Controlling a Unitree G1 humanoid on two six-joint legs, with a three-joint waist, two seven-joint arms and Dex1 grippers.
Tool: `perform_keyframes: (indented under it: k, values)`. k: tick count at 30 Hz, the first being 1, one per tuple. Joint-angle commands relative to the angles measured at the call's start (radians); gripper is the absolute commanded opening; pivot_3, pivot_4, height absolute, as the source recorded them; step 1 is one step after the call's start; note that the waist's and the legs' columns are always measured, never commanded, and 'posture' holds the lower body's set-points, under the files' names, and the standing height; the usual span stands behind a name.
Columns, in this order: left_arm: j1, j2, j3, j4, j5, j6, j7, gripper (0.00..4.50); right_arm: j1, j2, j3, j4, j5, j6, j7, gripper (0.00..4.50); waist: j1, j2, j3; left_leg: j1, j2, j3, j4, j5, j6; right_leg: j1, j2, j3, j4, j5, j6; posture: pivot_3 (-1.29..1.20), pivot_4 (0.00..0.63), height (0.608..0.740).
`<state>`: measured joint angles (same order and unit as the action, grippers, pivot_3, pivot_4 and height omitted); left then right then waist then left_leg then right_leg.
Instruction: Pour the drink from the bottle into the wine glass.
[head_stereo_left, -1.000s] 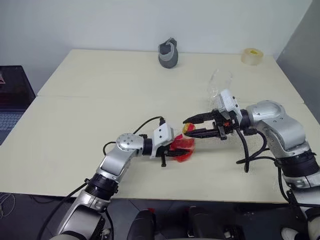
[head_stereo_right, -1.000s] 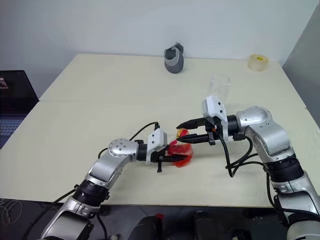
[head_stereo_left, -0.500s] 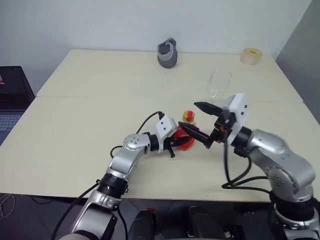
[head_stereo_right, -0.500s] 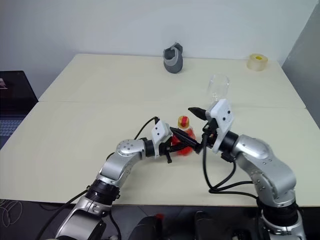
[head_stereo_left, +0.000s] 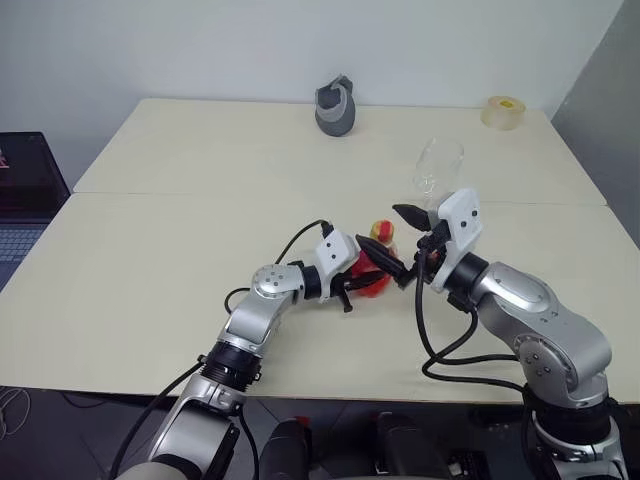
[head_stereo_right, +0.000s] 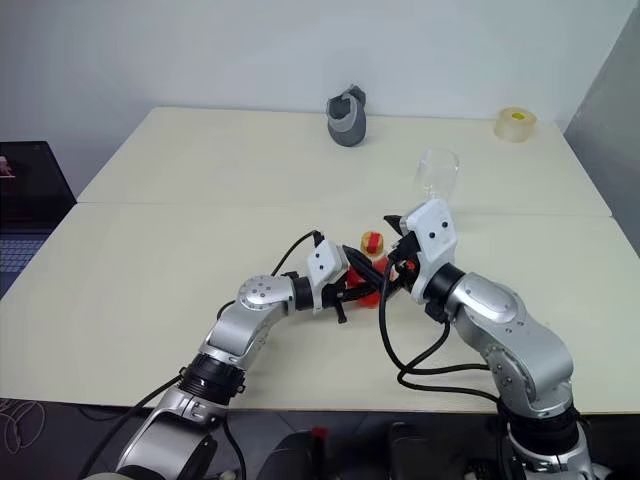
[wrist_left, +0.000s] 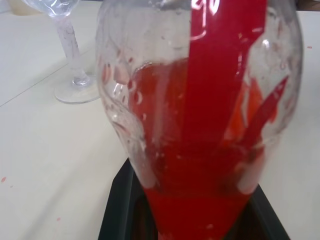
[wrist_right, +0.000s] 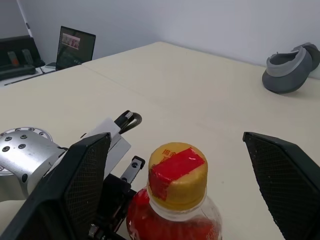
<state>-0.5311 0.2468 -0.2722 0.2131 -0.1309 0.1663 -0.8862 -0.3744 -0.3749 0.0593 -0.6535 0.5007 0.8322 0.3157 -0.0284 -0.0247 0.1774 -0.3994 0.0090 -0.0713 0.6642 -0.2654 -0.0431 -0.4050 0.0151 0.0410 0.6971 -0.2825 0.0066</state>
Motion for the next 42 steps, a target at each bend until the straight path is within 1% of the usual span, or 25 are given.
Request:
perform_keyframes:
  k: [1,2,3,4,5,6,8,9,13,14,18,21,24,26,29,31,32,34,35,38,39,42]
  values:
    - [-0.019,-0.004,0.002,-0.021,0.001,-0.028,-0.005,0.77,-0.020,-0.015,-0.010,-0.007,-0.006,-0.010,0.011,3.91,0.000,0.000,0.000,0.000,0.000,0.000,0.000,0.000,0.000,0.000,0.000,0.000,0.000,0.000,0.000,0.00,0.150,0.740]
    - [-0.019,-0.004,0.002,-0.022,0.001,-0.028,-0.004,0.76,-0.021,-0.019,-0.006,-0.004,-0.010,-0.012,0.016,3.58,0.000,0.000,0.000,0.000,0.000,0.000,0.000,0.000,0.000,0.000,0.000,0.000,0.000,0.000,0.000,0.00,0.150,0.740]
    - [-0.020,-0.003,0.003,-0.022,0.001,-0.028,-0.004,0.76,-0.022,-0.024,-0.003,-0.001,-0.014,-0.014,0.021,3.15,0.000,0.000,0.000,0.000,0.000,0.000,0.000,0.000,0.000,0.000,0.000,0.000,0.000,0.000,0.000,0.00,0.150,0.740]
    - [-0.020,-0.003,0.003,-0.022,0.001,-0.028,-0.003,0.75,-0.023,-0.029,0.000,0.001,-0.015,-0.015,0.025,2.85,0.000,0.000,0.000,0.000,0.000,0.000,0.000,0.000,0.000,0.000,0.000,0.000,0.000,0.000,0.000,0.00,0.150,0.740]
    - [-0.020,-0.003,0.004,-0.023,0.000,-0.027,-0.003,0.75,-0.023,-0.034,0.004,0.002,-0.017,-0.016,0.031,2.37,0.000,0.000,0.000,0.000,0.000,0.000,0.000,0.000,0.000,0.000,0.000,0.000,0.000,0.000,0.000,0.00,0.150,0.740]
    - [-0.020,-0.003,0.005,-0.023,0.000,-0.027,-0.003,0.75,-0.023,-0.039,0.007,0.003,-0.019,-0.017,0.036,2.02,0.000,0.000,0.000,0.000,0.000,0.000,0.000,0.000,0.000,0.000,0.000,0.000,0.000,0.000,0.000,0.00,0.150,0.740]
    - [-0.019,-0.003,0.007,-0.025,0.000,-0.026,-0.002,0.75,-0.022,-0.048,0.015,0.004,-0.024,-0.021,0.047,1.40,0.000,0.000,0.000,0.000,0.000,0.000,0.000,0.000,0.000,0.000,0.000,0.000,0.000,0.000,0.000,0.00,0.150,0.740]
    - [-0.020,-0.003,0.008,-0.024,0.000,-0.026,-0.002,0.75,-0.022,-0.051,0.018,0.005,-0.025,-0.023,0.050,1.23,0.000,0.000,0.000,0.000,0.000,0.000,0.000,0.000,0.000,0.000,0.000,0.000,0.000,0.000,0.000,0.00,0.150,0.740]
    - [-0.021,-0.006,0.011,-0.032,-0.002,-0.020,-0.004,0.75,-0.028,-0.083,0.037,0.025,-0.037,-0.053,0.100,1.23,0.000,0.000,0.000,0.000,0.000,0.000,0.000,0.000,0.000,0.000,0.000,0.000,0.000,0.000,0.000,0.00,0.150,0.740]
    - [-0.021,-0.006,0.010,-0.036,-0.006,-0.016,-0.010,0.75,-0.034,-0.102,0.041,0.044,-0.038,-0.075,0.137,1.23,0.000,0.000,0.000,0.000,0.000,0.000,0.000,0.000,0.000,0.000,0.000,0.000,0.000,0.000,0.000,0.00,0.150,0.740]
    - [-0.014,0.008,0.002,-0.073,-0.030,0.002,-0.063,0.75,-0.078,-0.216,0.043,0.168,-0.018,-0.209,0.396,1.23,0.000,0.000,0.000,0.000,0.000,0.000,0.000,0.000,0.000,0.000,0.000,0.000,0.000,0.000,0.000,0.00,0.150,0.740]
    - [-0.008,0.041,-0.005,-0.109,-0.041,0.015,-0.122,0.74,-0.185,-0.310,0.065,0.356,-0.034,-0.306,0.624,1.23,-0.004,0.000,0.001,0.001,-0.001,0.003,0.000,0.000,0.000,0.000,0.001,-0.001,0.000,0.000,0.000,0.00,0.150,0.740]
    - [-0.002,0.086,-0.014,-0.141,-0.046,0.021,-0.183,0.74,-0.279,-0.358,0.110,0.516,-0.065,-0.372,0.786,1.23,-0.005,0.000,0.001,0.002,0.001,0.006,-0.001,0.000,0.001,0.000,0.001,-0.001,-0.001,0.000,0.000,0.00,0.150,0.740]
    - [0.006,0.108,-0.017,-0.164,-0.057,0.030,-0.209,0.74,-0.314,-0.362,0.128,0.577,-0.080,-0.401,0.830,1.23,-0.004,0.000,0.001,0.002,0.001,0.006,-0.002,0.000,0.001,0.000,0.002,-0.001,0.000,0.000,0.000,0.00,0.150,0.740]
    - [0.021,0.114,-0.018,-0.185,-0.062,0.043,-0.206,0.74,-0.324,-0.356,0.126,0.580,-0.065,-0.388,0.835,1.23,-0.001,0.000,0.001,0.001,0.001,0.005,-0.001,0.000,0.001,0.000,0.001,0.000,-0.001,0.000,0.000,0.00,0.150,0.740]
    - [0.031,0.101,-0.013,-0.187,-0.058,0.051,-0.179,0.74,-0.313,-0.332,0.092,0.550,-0.041,-0.366,0.782,1.96,-0.001,0.000,0.001,0.001,0.001,0.003,0.000,0.000,0.000,0.000,0.000,0.001,-0.001,0.000,0.000,0.00,0.150,0.740]
    - [0.034,0.097,-0.012,-0.189,-0.058,0.054,-0.170,0.74,-0.308,-0.325,0.081,0.539,-0.033,-0.357,0.766,2.23,-0.001,0.000,0.001,0.001,0.001,0.002,0.000,0.000,0.000,0.000,0.000,0.001,-0.001,0.000,0.000,0.00,0.150,0.740]
    - [0.037,0.073,-0.002,-0.179,-0.051,0.056,-0.124,0.74,-0.263,-0.315,0.026,0.453,0.008,-0.310,0.696,2.99,0.000,0.001,0.001,0.000,0.000,0.001,0.000,0.000,0.000,0.000,-0.001,0.001,-0.001,0.000,0.000,0.00,0.150,0.740]
    - [0.039,0.063,0.001,-0.174,-0.047,0.055,-0.103,0.74,-0.236,-0.309,-0.004,0.400,0.029,-0.281,0.655,3.32,0.001,0.000,0.001,0.000,0.000,0.000,0.000,0.000,0.000,0.000,-0.001,0.000,-0.001,0.000,0.000,0.00,0.150,0.740]
    - [0.042,0.038,0.007,-0.160,-0.038,0.049,-0.058,0.73,-0.153,-0.247,-0.094,0.221,0.103,-0.155,0.465,4.40,0.004,0.000,0.001,-0.001,0.000,-0.001,0.000,0.000,0.000,0.000,-0.001,-0.001,-0.001,0.000,0.000,0.00,0.150,0.740]
    - [0.043,0.032,0.007,-0.157,-0.038,0.050,-0.048,0.73,-0.127,-0.223,-0.106,0.169,0.106,-0.129,0.405,4.50,0.004,0.001,0.001,-0.001,0.000,-0.001,0.000,0.000,0.000,0.000,-0.001,0.000,0.000,0.000,0.000,0.00,0.150,0.740]
    - [0.041,0.021,0.003,-0.143,-0.034,0.044,-0.031,0.73,-0.048,-0.148,-0.090,0.033,0.060,-0.092,0.241,4.50,0.002,0.001,0.001,0.000,0.001,-0.001,0.000,0.000,0.000,0.000,0.000,0.000,0.000,0.000,0.000,0.00,0.150,0.740]
